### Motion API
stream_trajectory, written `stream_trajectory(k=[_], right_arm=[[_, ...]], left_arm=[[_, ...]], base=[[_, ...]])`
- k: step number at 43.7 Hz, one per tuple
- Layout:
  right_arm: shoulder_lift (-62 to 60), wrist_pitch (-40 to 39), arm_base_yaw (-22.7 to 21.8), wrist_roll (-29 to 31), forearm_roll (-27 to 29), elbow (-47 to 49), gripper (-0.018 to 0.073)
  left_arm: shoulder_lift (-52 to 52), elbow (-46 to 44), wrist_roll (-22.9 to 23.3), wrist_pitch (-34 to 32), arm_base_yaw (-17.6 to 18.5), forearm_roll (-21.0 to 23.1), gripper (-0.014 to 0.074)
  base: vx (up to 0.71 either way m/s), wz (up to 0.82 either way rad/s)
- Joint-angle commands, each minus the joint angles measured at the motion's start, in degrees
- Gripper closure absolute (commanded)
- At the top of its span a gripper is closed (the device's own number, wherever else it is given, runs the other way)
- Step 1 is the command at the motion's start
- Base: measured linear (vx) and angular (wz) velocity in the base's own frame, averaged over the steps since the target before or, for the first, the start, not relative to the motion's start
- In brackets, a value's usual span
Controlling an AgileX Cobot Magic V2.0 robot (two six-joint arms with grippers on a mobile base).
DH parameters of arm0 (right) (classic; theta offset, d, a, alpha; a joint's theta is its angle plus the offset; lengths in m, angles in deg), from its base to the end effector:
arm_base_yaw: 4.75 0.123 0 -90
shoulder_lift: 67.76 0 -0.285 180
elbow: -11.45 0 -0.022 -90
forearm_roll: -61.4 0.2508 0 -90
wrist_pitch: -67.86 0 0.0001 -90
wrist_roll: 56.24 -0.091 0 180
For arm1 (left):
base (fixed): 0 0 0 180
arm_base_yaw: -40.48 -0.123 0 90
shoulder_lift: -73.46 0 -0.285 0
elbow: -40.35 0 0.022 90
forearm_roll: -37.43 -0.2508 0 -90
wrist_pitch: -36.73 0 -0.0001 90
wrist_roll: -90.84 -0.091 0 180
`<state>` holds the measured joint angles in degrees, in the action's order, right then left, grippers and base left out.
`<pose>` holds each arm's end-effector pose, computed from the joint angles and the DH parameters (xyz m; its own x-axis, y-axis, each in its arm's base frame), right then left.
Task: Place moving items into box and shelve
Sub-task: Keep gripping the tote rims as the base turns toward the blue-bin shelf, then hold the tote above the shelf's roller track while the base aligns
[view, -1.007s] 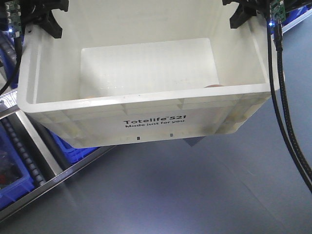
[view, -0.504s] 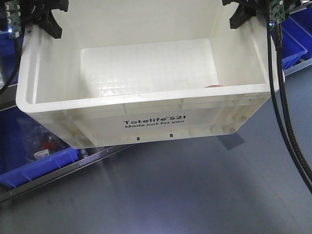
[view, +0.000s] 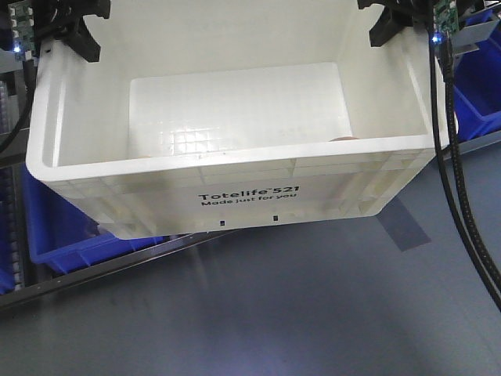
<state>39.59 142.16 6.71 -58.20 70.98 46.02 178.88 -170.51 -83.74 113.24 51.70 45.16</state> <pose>0.3568 0.0872 0.4150 -0.8406 -0.0901 -0.5341 -0.2156 0.9602 0.1773 0.3463 -0.0808 0.4068 -0.8828 0.0479 -0.4673 0.1452 0.9739 -0.1746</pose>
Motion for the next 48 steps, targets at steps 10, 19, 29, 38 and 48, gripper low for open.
stream_trajectory(k=[10,19,29,38,48], right_arm=[[-4.8,-1.1,0.6,3.4,12.5,2.8,0.0562],[-4.8,-1.1,0.6,3.4,12.5,2.8,0.0562],[-4.8,-1.1,0.6,3.4,12.5,2.8,0.0562],[-4.8,-1.1,0.6,3.4,12.5,2.8,0.0562],[-4.8,-1.1,0.6,3.4,12.5,2.8,0.0562]], left_arm=[[-2.6,-2.1,-0.5,-4.7,0.1,1.3,0.0603],[-2.6,-2.1,-0.5,-4.7,0.1,1.3,0.0603],[-2.6,-2.1,-0.5,-4.7,0.1,1.3,0.0603],[-2.6,-2.1,-0.5,-4.7,0.1,1.3,0.0603],[-2.6,-2.1,-0.5,-4.7,0.1,1.3,0.0603]], base=[[-0.02,0.45],[0.06,0.49],[0.11,0.42],[0.14,0.37],[0.19,0.19]])
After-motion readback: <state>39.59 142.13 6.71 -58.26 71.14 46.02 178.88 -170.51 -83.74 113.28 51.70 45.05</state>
